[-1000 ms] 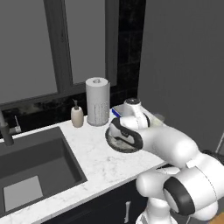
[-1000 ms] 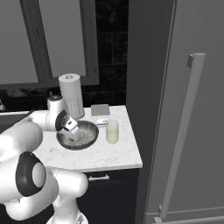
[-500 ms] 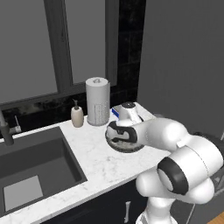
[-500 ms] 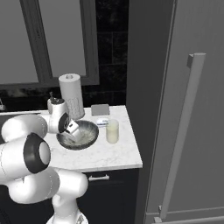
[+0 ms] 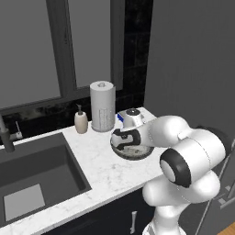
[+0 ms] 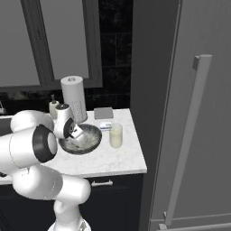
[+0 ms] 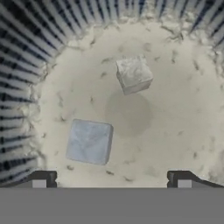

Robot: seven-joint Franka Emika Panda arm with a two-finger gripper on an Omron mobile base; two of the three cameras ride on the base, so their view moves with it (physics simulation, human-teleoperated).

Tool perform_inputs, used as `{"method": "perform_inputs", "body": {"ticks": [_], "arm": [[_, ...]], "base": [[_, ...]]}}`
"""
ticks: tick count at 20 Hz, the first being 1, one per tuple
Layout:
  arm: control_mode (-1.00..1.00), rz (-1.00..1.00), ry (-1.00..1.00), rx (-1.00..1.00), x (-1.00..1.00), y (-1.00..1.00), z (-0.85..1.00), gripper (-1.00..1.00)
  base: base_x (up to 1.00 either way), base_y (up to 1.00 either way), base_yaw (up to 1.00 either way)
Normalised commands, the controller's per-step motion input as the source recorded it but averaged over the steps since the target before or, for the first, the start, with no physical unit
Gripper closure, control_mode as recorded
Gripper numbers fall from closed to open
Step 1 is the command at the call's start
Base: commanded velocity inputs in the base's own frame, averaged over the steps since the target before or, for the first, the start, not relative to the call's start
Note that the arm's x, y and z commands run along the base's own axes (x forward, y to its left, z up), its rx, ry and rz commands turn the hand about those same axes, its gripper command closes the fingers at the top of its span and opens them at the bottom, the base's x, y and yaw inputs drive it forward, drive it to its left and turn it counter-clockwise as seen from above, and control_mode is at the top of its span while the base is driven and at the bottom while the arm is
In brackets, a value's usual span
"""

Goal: Grab a lemon wedge from the fridge and one ice cube from the ice bowl, and put them in the glass of lemonade.

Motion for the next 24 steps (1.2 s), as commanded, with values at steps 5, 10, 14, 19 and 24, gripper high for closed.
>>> {"method": "perform_inputs", "body": {"ticks": [5,10,14,19,24], "arm": [[-1.0,-0.02,0.0,0.0,0.29,0.0,-0.19,-1.0],[-1.0,-0.03,0.0,0.0,0.31,0.0,-0.17,-1.0],[-1.0,-0.03,0.0,0.0,0.17,0.0,-0.2,-1.0],[-1.0,-0.01,0.0,0.0,-0.3,0.0,-0.3,-1.0],[-1.0,0.0,0.0,0.0,-0.59,0.04,-0.09,-1.0]], "base": [[0.0,0.0,0.0],[0.0,0.0,0.0],[0.0,0.0,0.0],[0.0,0.0,0.0],[0.0,0.0,0.0]]}}
